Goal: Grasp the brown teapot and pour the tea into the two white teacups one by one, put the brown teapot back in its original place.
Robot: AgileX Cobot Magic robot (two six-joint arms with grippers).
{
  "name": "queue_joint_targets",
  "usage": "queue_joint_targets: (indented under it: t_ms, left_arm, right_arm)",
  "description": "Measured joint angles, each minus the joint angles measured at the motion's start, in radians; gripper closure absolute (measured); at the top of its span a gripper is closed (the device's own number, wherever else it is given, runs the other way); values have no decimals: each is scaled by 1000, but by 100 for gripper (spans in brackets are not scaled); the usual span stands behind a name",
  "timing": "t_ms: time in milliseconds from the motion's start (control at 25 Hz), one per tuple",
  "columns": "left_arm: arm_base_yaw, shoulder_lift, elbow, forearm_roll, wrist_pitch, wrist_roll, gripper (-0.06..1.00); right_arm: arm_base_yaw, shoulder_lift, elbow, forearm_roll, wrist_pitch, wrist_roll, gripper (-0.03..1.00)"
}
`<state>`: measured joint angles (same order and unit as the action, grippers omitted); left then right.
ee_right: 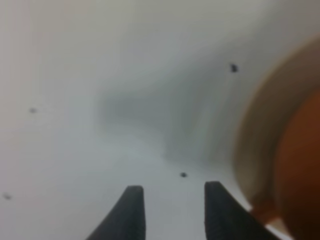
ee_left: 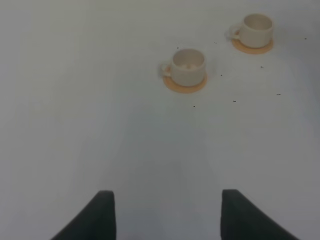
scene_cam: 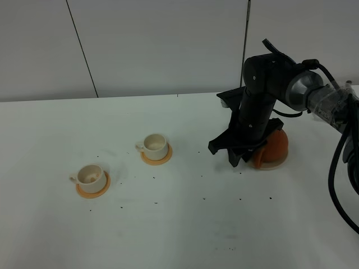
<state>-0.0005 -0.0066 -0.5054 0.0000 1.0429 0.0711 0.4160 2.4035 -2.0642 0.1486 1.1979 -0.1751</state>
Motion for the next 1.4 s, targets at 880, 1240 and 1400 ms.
queue_joint_targets:
  t_ms: [880,1240,1400]
  left_arm:
    - [0,0,0,0,0,1,41]
    - [0,0,0,0,0,1,41]
    - [0,0,0,0,0,1,41]
  right_arm:
    - [0,0,0,-103,13,10,69]
    - [0,0,0,-103,13,34,69]
    - [0,0,0,-99,13,39,69]
